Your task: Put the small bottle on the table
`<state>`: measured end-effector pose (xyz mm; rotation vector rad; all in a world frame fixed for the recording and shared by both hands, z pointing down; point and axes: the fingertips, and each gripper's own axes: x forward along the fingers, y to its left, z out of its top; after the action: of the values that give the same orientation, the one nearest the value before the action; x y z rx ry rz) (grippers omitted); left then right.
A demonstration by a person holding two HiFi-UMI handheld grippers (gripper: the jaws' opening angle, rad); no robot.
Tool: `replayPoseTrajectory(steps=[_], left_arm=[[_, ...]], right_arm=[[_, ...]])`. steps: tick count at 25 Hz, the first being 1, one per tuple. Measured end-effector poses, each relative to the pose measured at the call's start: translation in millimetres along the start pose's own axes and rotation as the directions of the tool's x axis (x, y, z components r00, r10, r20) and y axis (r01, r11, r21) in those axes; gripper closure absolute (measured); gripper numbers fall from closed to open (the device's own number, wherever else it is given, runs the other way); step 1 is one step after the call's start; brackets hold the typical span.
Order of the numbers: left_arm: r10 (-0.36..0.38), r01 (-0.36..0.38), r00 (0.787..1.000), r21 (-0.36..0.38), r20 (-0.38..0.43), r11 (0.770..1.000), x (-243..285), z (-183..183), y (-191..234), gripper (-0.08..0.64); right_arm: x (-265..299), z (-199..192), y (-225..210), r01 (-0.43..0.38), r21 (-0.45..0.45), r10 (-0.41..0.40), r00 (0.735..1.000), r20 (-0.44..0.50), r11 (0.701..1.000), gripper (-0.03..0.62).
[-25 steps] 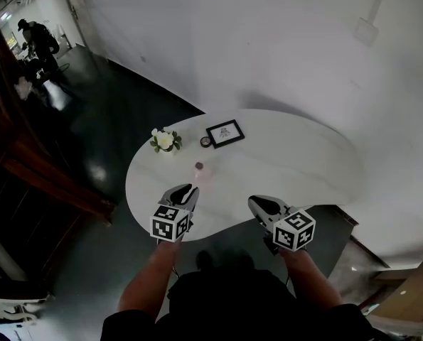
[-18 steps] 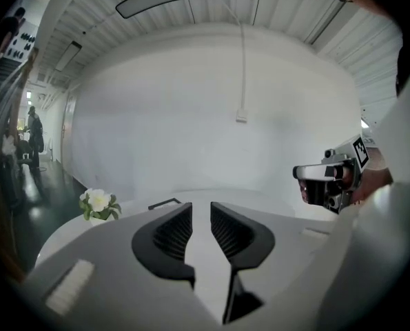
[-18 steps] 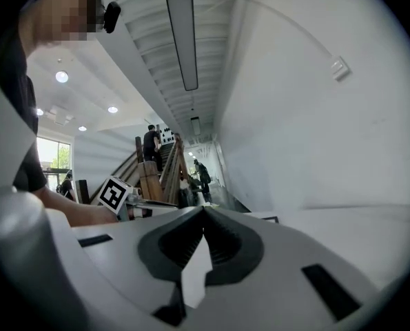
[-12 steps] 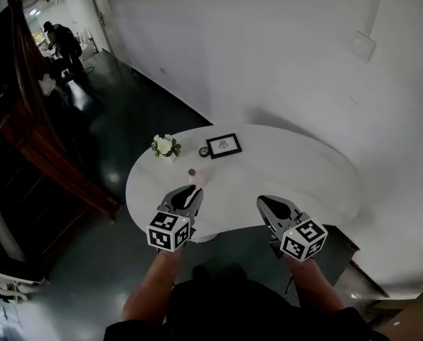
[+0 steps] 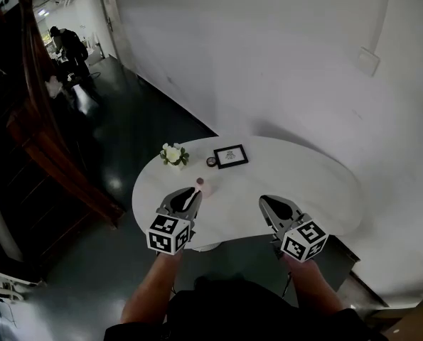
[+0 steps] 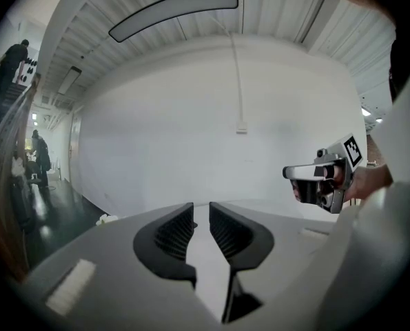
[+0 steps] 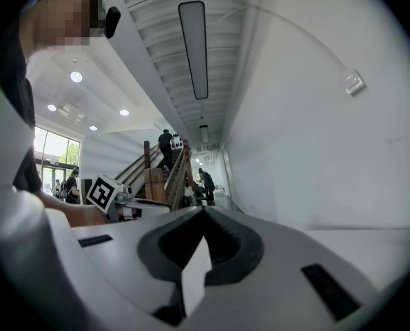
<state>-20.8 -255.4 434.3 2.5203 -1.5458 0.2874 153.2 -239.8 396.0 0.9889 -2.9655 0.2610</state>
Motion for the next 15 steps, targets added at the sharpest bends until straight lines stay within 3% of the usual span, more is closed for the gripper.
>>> replayPoseTrajectory(steps=[6, 15], left_arm=[[0.031, -0.032, 0.999, 0.004, 0.037, 0.999, -6, 2, 17, 0.506], [0.009, -0.009, 1.000, -0.008, 0.025, 1.000, -3, -7, 23, 0.506]], right_arm=[[13, -6, 11, -0.019, -0.029, 0.018, 1.000, -0.019, 0.999, 0.581], [21, -8, 7, 0.011, -0.011, -0.011, 1.000, -0.017, 1.000, 0.581]])
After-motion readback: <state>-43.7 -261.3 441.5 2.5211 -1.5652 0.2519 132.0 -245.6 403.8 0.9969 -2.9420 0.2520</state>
